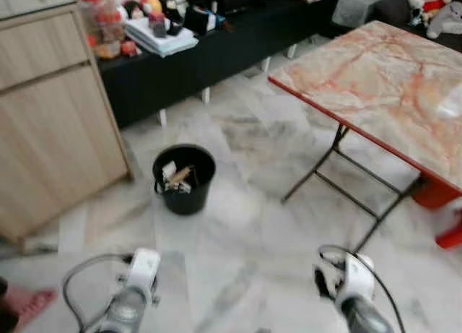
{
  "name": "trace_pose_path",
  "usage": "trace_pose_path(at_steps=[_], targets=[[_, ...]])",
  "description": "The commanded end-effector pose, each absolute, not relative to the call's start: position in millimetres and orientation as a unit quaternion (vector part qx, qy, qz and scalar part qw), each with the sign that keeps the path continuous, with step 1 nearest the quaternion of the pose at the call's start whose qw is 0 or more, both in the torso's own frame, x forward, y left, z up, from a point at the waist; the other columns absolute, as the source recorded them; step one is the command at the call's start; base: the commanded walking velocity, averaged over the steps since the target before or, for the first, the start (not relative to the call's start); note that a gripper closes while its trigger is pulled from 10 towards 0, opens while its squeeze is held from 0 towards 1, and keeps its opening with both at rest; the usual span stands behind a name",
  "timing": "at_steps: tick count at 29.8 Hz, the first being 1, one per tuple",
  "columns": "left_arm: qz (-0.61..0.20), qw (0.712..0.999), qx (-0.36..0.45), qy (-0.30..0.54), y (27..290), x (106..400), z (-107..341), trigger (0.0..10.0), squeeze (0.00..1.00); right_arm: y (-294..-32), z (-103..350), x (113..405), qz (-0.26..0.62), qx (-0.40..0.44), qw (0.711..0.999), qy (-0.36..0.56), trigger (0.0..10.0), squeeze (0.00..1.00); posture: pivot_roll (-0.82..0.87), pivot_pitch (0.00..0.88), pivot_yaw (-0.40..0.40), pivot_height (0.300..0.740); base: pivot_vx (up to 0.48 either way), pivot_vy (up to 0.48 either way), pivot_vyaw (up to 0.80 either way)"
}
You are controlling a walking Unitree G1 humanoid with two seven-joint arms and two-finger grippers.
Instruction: Picking trash to rubbish bin
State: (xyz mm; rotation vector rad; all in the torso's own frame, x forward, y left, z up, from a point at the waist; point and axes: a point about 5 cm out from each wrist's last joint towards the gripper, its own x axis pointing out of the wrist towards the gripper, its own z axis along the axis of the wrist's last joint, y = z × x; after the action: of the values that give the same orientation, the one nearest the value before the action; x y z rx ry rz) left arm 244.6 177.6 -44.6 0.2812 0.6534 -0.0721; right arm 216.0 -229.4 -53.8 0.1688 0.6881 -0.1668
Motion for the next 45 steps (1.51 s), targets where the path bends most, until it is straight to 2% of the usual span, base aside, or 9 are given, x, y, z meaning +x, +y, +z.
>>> trace_pose_path(at_steps=[1, 7, 28, 45], targets=[[-0.028, 0.934, 0.150, 0.324, 187.4, 242.8, -44.8, 10.0, 0.00, -227.7, -52.2, 219.0, -0.079, 0.089, 0.936, 0.331, 10.0, 0.00, 0.09, 0.132, -0.151, 0.740, 0.337, 0.000, 0.00], [-0.027, 0.932, 0.151, 0.327, 188.5, 241.4, -45.8, 10.0, 0.00, -226.5, -49.1, 223.3, -0.064, 0.078, 0.941, 0.322, 10.0, 0.00, 0.09, 0.132, -0.150, 0.740, 0.334, 0.000, 0.00], [-0.025, 0.933, 0.152, 0.324, 186.7, 241.7, -45.6, 10.0, 0.00, -223.4, -50.2, 222.7, -0.053, 0.078, 0.941, 0.326, 10.0, 0.00, 0.10, 0.132, -0.155, 0.740, 0.338, 0.000, 0.78], [-0.026, 0.933, 0.158, 0.324, 187.6, 241.3, -45.6, 10.0, 0.00, -222.0, -51.7, 221.2, -0.062, 0.094, 0.939, 0.326, 10.0, 0.00, 0.10, 0.133, -0.154, 0.740, 0.341, 0.000, 0.00]])
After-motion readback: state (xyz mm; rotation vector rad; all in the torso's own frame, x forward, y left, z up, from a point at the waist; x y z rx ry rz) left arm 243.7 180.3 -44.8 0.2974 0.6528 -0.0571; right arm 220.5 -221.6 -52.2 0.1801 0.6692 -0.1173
